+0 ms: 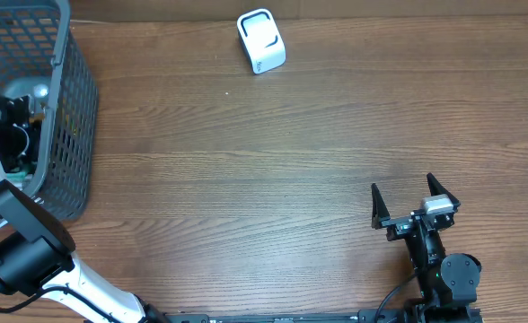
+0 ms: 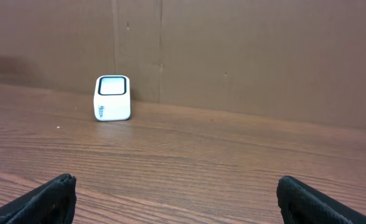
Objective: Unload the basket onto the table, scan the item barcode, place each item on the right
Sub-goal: 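Grasp the Kleenex tissue pack inside the basket with the left gripper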
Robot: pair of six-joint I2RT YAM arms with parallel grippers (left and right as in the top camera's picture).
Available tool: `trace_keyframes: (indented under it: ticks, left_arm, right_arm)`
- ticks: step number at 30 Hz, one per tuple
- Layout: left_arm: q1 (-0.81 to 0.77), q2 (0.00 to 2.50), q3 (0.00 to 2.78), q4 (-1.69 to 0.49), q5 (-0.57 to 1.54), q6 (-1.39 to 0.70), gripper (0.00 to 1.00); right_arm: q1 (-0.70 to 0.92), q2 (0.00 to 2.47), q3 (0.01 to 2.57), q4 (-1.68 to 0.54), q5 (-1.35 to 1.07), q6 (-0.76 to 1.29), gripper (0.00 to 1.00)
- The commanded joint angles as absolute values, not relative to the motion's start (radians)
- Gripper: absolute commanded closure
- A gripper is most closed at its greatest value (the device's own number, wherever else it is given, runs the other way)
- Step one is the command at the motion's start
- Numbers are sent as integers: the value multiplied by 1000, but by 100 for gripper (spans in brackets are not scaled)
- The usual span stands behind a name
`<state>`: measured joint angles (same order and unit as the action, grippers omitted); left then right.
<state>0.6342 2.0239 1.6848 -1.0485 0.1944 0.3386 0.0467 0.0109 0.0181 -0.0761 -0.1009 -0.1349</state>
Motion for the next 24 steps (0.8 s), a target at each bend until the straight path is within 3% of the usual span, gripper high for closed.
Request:
trace_keyframes:
  ticks: [1,7,13,16,22,24]
  left_arm:
    - [627,2040,1639,-1024,210,328,7]
    - [627,2040,1607,-987,207,328,10]
    - [627,2040,1607,-975,207,328,24]
    - [627,2040,1607,-970,206,328,26]
    - [627,2040,1616,-970,206,325,49]
    - [627,2038,1631,-974,200,305,52]
  right_arm:
    - [51,4,8,-74,-107,-139,0]
    - [51,4,8,-74,-107,-139,0]
    - [51,4,8,-74,-107,-139,0]
    - [51,4,8,-74,-107,-139,0]
    - [51,4,8,-74,-106,-139,0]
    - [51,4,8,-74,-107,-139,0]
